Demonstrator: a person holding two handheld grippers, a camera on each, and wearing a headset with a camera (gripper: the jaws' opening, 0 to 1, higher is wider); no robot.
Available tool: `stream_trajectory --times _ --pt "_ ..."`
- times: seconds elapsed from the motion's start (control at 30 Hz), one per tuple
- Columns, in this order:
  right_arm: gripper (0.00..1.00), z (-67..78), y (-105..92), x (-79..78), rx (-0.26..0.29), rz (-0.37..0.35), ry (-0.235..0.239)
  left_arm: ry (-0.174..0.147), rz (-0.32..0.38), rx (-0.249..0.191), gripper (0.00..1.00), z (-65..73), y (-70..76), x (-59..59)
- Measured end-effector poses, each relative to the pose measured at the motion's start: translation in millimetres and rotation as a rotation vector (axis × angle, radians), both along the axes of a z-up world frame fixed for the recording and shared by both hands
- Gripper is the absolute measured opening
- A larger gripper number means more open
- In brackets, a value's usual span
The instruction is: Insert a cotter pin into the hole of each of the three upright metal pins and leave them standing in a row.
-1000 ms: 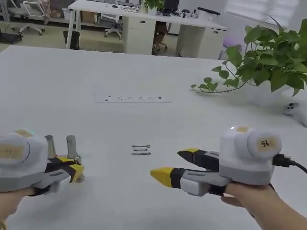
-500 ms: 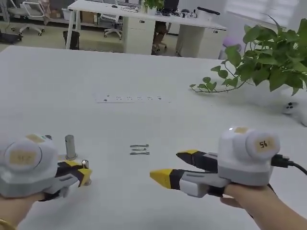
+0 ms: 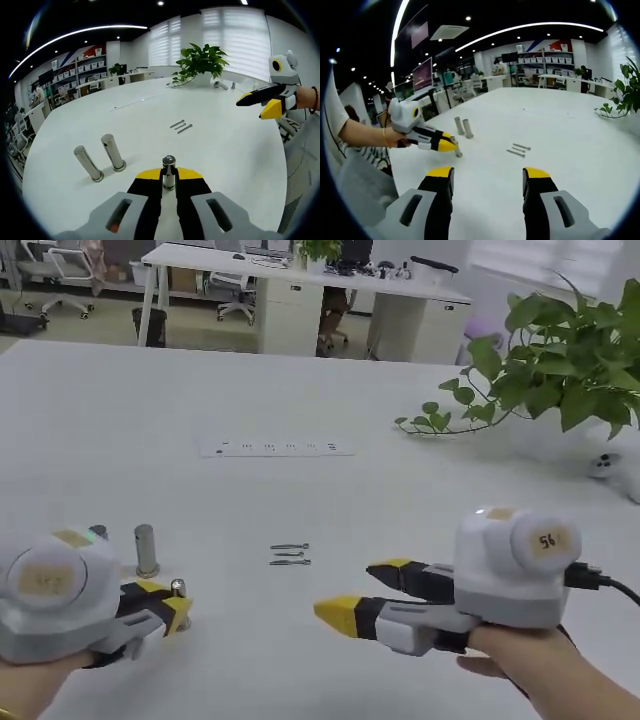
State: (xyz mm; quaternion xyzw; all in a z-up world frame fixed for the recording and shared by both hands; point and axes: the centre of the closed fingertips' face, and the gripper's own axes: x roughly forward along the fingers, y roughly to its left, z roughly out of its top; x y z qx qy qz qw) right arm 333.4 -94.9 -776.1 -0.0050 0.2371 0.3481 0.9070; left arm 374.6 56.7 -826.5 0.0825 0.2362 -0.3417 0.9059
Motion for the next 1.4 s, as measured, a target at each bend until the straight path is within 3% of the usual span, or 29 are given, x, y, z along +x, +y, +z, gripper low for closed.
stream_trajectory --times 0.27,0.6,0.9,1.03,1.4 --pt "0.57 1.1 0.1 -0.2 -0.010 0.019 0.001 -0.001 0.003 -0.008 0.08 0.3 0.8 1.5" --pt "0.53 8.7 4.0 11.4 -0.032 0.057 -0.006 -0.002 0.017 -0.001 0.20 2.3 6.2 -2.5" --pt "0.39 5.4 6.8 41.6 -0.103 0.098 0.004 -0.011 0.029 -0.014 0.33 8.7 11.5 -13.2" --pt "0.34 -4.0 6.4 56.6 -0.170 0.115 0.007 -0.015 0.072 -0.050 0.39 12.0 15.1 -13.6" --pt "0.24 -29.7 21.9 94.1 -0.273 0.155 0.032 -0.036 0.072 -0.054 0.48 21.4 13.2 -21.3"
